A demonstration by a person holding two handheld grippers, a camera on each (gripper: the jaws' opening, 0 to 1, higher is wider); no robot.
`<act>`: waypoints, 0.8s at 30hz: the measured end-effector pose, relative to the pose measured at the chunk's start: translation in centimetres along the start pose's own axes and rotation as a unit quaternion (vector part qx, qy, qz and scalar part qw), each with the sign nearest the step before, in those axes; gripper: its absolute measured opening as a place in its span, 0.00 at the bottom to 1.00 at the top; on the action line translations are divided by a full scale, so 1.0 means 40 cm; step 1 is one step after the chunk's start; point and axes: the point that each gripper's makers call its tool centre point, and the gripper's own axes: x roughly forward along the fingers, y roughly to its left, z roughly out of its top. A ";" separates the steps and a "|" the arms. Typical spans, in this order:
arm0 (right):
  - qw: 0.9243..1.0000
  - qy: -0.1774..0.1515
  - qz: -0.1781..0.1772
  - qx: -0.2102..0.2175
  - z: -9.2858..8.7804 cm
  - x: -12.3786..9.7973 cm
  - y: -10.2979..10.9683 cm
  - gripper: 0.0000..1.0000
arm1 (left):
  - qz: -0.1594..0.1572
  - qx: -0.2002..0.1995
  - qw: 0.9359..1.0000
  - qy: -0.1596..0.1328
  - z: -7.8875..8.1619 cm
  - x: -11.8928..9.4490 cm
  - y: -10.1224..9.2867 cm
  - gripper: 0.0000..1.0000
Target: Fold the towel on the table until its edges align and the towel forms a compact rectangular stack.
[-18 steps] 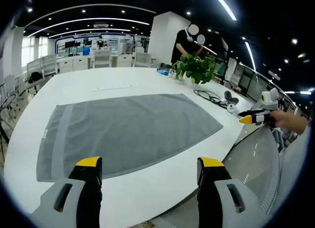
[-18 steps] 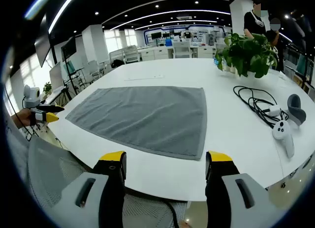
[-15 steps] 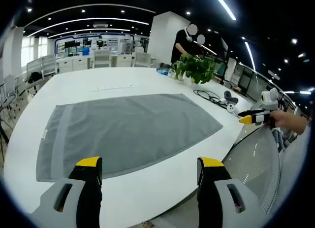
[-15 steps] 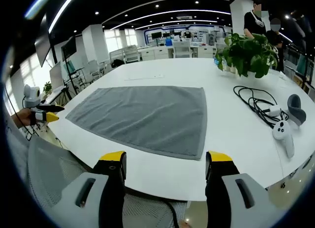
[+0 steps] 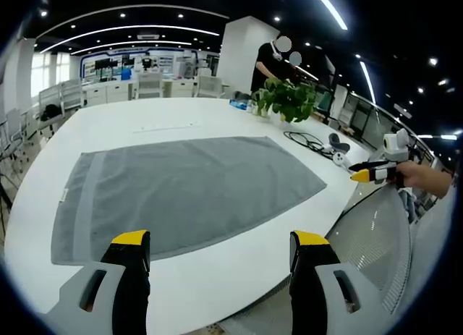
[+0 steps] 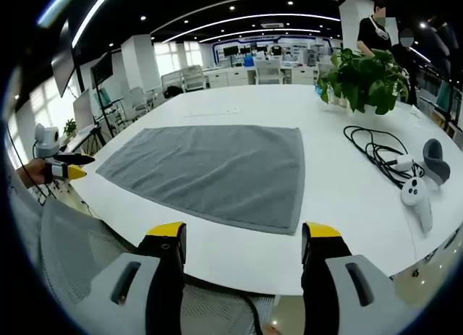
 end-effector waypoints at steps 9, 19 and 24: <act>1.000 -0.001 0.000 0.001 0.000 0.001 -0.001 0.63 | -0.002 0.001 1.000 0.004 -0.003 0.005 -0.002 0.81; 1.000 0.000 -0.003 -0.005 -0.002 0.002 -0.004 0.62 | -0.007 0.003 1.000 0.010 -0.006 0.021 -0.011 0.81; 1.000 0.002 -0.002 -0.005 -0.003 0.003 -0.004 0.62 | -0.007 0.003 1.000 0.009 -0.002 0.023 -0.013 0.81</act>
